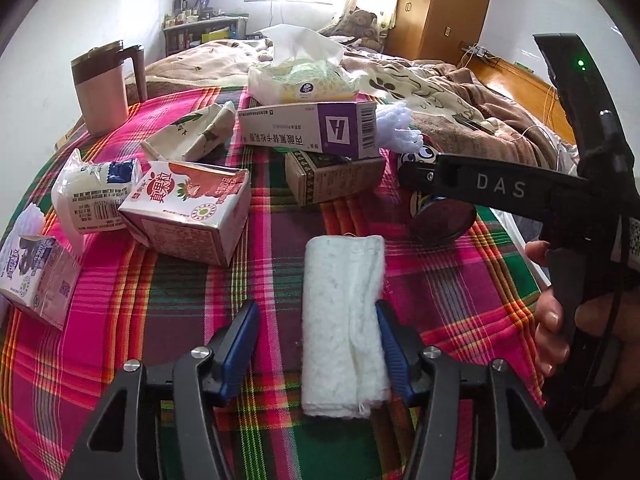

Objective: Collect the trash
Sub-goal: 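Close left tool on the white towel while right tool grasps the red milk can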

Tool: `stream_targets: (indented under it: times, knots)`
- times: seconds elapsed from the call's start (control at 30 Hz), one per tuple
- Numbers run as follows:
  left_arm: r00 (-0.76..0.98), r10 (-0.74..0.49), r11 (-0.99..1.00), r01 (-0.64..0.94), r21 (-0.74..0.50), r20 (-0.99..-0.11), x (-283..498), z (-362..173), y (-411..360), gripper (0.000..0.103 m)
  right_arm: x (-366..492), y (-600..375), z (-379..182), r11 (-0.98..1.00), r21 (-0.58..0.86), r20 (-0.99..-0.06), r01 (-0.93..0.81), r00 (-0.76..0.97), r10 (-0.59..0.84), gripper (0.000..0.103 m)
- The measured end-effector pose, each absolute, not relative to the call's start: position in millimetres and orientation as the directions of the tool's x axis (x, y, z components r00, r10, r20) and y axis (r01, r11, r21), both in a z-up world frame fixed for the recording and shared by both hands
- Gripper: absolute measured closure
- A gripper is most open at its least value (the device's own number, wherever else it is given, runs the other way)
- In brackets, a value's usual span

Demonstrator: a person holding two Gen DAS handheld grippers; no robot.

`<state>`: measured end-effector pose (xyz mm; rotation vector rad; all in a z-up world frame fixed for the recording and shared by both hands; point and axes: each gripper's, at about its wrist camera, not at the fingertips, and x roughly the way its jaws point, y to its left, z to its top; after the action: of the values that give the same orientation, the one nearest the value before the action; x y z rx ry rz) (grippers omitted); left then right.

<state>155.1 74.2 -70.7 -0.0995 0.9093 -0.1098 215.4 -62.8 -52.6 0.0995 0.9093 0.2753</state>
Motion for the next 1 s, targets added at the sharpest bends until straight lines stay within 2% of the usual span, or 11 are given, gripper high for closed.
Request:
stream_targets:
  times: [0.13, 0.27, 0.47, 1.0]
  knots:
    - [0.607, -0.144, 0.988, 0.046, -0.146, -0.782, 157, -70, 74, 0.055, 217, -62, -55, 0.958, 0.204, -0.767, -0.199, 0.575, 0.283, 0.045]
    - [0.600, -0.182, 0.980, 0.046, -0.194, -0.779, 162, -69, 77, 0.070, 217, -64, -56, 0.954, 0.213, -0.761, -0.212, 0.576, 0.298, 0.046]
    - [0.615, -0.181, 0.979, 0.039, -0.200, -0.767, 159, -68, 75, 0.074, 210, -64, -54, 0.957, 0.172, -0.758, -0.235, 0.589, 0.281, 0.046]
    - [0.668, -0.189, 0.976, 0.045, -0.215, -0.720, 144, -47, 70, 0.075, 179, -88, -46, 0.943, 0.237, -0.704, -0.233, 0.628, 0.332, 0.048]
